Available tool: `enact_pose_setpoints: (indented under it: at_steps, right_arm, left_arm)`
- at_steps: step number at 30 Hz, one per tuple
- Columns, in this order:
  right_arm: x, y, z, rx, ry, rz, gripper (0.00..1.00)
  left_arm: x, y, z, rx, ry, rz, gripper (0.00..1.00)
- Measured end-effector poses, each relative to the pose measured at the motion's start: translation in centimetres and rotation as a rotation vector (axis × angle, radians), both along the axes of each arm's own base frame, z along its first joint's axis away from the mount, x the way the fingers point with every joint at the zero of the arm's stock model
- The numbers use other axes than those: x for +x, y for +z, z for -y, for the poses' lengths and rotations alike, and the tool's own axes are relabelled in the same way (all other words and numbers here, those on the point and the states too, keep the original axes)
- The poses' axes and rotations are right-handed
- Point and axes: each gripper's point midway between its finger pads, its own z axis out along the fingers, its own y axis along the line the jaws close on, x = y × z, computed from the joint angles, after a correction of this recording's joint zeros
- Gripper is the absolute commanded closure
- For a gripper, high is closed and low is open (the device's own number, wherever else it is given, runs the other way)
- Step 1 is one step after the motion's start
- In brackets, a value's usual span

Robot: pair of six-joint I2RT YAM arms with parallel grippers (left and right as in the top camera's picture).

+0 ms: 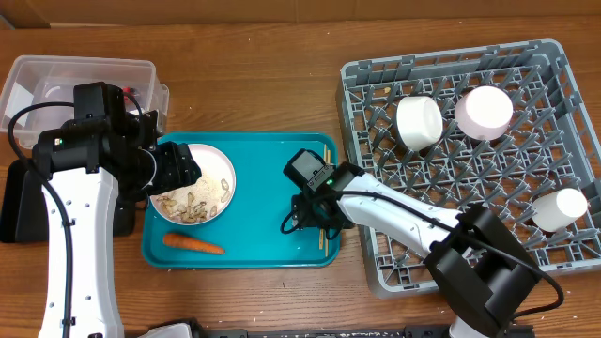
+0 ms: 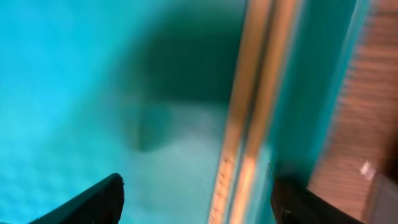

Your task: Sort waste into correct bins and load items into the dishwasher

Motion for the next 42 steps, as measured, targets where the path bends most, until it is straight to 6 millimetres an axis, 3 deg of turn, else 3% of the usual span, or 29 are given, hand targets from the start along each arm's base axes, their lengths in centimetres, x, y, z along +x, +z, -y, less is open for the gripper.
enact_pose_setpoints:
  at_steps: [7, 14, 23, 32, 36, 39, 42]
  right_arm:
    - [2.7, 2.8, -1.5, 0.012, 0.047, 0.107, 0.2]
    - [3.2, 3.0, -1.9, 0.02, 0.07, 0.137, 0.2]
    - [2.3, 1.7, -2.4, 0.021, 0.099, 0.127, 0.19]
    - [1.8, -1.2, -2.1, -0.03, 0.106, 0.074, 0.19]
    - [1.8, -1.1, -2.1, -0.036, 0.111, 0.079, 0.2]
    - [1.7, -1.2, -2.0, -0.039, 0.115, 0.078, 0.31]
    - [1.4, -1.2, -1.7, -0.052, 0.117, 0.064, 0.53]
  left_arm:
    - [0.0, 0.0, 0.0, 0.0, 0.0, 0.0, 0.3]
    - [0.0, 0.0, 0.0, 0.0, 0.0, 0.0, 0.3]
    - [0.0, 0.0, 0.0, 0.0, 0.0, 0.0, 0.3]
    - [0.0, 0.0, 0.0, 0.0, 0.0, 0.0, 0.3]
    - [0.0, 0.0, 0.0, 0.0, 0.0, 0.0, 0.3]
    - [0.0, 0.0, 0.0, 0.0, 0.0, 0.0, 0.3]
    - [0.0, 0.0, 0.0, 0.0, 0.0, 0.0, 0.3]
